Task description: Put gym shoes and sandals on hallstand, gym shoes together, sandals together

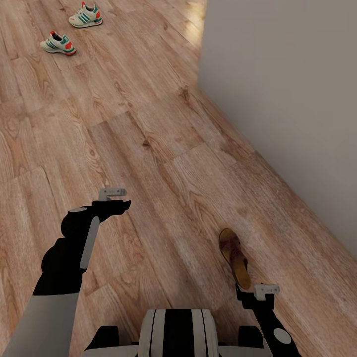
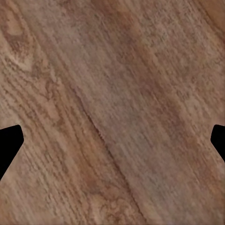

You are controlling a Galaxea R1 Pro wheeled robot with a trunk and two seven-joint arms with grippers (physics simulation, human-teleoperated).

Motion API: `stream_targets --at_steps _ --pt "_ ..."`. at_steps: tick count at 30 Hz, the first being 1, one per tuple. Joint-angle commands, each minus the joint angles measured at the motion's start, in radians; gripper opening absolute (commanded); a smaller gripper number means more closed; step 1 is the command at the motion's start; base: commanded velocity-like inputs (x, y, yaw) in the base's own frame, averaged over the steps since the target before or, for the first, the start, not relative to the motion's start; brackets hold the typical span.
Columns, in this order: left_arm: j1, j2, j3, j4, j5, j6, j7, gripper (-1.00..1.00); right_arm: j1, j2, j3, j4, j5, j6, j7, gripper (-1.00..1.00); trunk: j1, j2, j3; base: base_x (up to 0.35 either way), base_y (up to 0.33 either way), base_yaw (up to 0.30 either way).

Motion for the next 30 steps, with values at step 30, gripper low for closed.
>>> stream_targets --at_steps 30 --pt "0.0 0.0 0.002 0.0 0.0 0.0 0.0 1.0 0.0 0.0 -0.002 0.004 -0.001 0.0 0.001 1.0 0.0 0.0 0.0 0.048 0.0 0.0"
